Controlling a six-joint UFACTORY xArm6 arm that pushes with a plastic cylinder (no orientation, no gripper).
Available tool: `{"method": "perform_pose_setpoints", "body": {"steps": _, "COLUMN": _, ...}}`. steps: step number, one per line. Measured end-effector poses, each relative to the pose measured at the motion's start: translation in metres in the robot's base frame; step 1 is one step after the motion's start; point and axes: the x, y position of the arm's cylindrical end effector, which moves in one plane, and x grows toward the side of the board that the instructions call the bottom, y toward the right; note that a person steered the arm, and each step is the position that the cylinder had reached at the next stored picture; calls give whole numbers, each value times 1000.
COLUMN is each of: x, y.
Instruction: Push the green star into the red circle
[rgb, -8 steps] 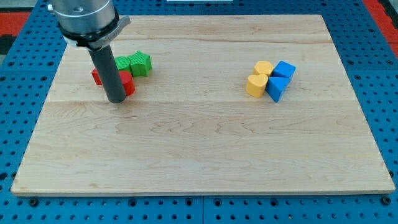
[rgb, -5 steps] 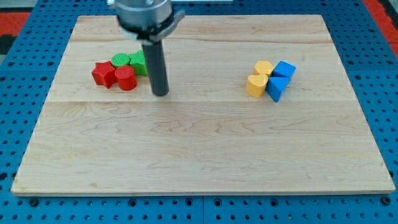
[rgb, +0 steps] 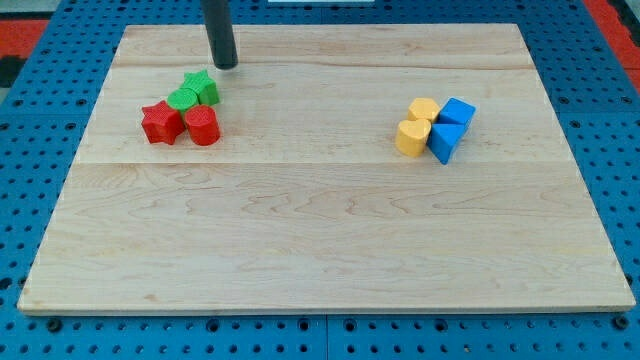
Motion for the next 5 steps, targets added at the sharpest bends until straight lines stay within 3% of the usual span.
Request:
{"method": "perform_pose_setpoints", "body": {"steps": 1, "x": 5, "y": -38}}
{"method": "perform_pose_setpoints", "body": {"steps": 3, "x": 78, "y": -2}}
{"method": "perform_pose_setpoints", "body": {"steps": 5, "x": 81, "y": 17}}
